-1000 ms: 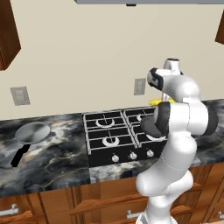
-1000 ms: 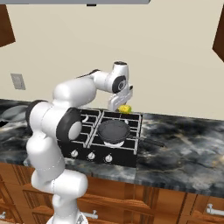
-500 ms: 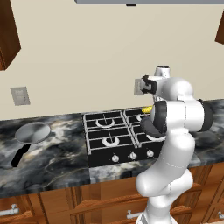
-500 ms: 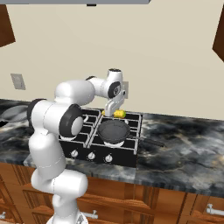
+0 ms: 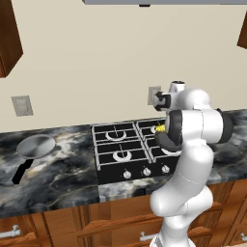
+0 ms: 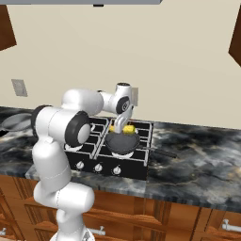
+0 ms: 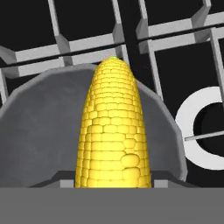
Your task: Place both pans onto different burners. Then place the corn and the chicken drumstick on different pans.
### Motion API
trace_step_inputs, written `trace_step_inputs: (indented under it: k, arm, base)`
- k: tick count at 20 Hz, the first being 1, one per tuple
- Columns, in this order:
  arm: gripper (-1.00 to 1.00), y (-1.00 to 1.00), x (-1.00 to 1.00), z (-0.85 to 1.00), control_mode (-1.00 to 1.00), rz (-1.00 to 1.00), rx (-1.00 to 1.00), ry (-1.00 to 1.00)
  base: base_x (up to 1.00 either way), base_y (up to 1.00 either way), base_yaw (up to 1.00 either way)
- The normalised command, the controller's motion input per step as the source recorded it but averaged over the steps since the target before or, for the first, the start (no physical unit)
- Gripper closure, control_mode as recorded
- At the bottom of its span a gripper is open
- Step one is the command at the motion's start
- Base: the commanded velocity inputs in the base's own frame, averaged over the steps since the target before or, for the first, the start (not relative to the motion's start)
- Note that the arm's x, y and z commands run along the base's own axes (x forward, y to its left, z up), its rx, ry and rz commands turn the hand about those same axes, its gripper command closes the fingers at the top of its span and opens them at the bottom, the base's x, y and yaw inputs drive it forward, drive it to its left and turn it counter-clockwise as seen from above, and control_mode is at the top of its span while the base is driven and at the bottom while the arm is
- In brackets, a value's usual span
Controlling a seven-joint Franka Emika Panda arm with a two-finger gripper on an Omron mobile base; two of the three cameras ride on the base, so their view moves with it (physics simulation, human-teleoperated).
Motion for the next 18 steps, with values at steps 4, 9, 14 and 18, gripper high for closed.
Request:
trace_step_inputs:
  k: [4,9,14,18]
  arm:
    - [1.0,0.0,0.02,-0.28,-1.0,0.08,0.0,0.01]
    - [1.0,0.0,0.07,-0.17,-1.0,0.08,0.0,0.02]
    - [1.0,-0.01,0.0,-0.02,-1.0,0.08,0.0,0.03]
    - [1.0,0.0,-0.4,0.0,-1.0,0.06,0.0,0.01]
  base:
    - [0.0,0.0,0.0]
    - [0.0,0.0,0.0]
    - [0.0,0.0,0.0]
    - [0.0,0.0,0.0]
